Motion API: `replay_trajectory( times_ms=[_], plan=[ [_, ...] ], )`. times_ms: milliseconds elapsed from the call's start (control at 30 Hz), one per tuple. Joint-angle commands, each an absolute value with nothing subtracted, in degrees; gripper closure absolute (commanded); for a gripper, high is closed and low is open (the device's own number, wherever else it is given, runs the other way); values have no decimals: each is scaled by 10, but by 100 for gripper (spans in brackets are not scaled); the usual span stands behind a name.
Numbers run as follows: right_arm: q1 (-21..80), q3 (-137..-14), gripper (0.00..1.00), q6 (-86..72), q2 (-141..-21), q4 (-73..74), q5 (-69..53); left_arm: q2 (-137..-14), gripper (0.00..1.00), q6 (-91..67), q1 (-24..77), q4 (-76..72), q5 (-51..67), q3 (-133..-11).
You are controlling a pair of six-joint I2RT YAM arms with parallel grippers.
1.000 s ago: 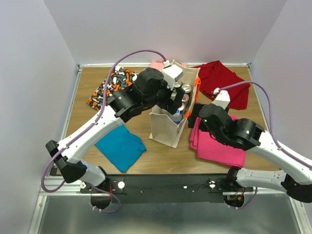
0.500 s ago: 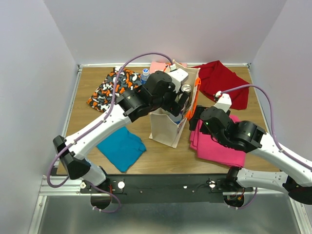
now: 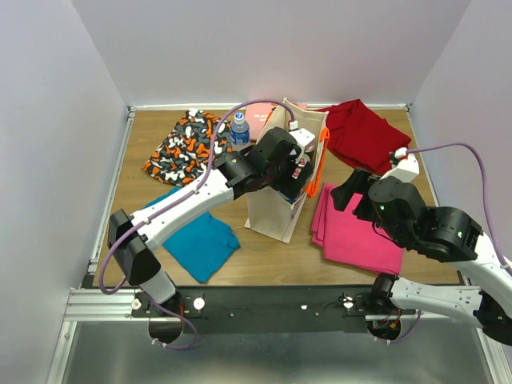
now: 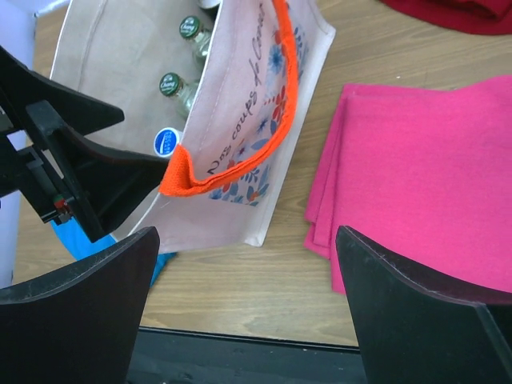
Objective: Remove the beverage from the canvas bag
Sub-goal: Take out the drink from the canvas bag.
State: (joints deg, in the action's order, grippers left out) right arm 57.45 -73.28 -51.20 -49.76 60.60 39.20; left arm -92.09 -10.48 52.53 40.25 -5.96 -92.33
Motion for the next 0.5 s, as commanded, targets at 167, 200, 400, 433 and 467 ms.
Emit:
replay_trajectory(
  times_ms=[167, 200, 400, 433, 467],
  plan=[
    [579, -758, 0, -525, -497, 655, 437, -927, 4, -127, 535, 397, -12, -914],
    [578, -758, 0, -525, -498, 654, 437, -928, 4, -128, 537, 398, -11, -914],
    [579, -746, 0, -523, -499, 645, 430, -934, 4, -134, 543, 395, -13, -897],
    [579, -746, 0, -523, -500, 643, 429, -936, 4, -134, 543, 394, -15, -897],
    [578, -745, 0, -523, -500, 642, 427, -939, 4, -134, 543, 395, -17, -897]
  ],
)
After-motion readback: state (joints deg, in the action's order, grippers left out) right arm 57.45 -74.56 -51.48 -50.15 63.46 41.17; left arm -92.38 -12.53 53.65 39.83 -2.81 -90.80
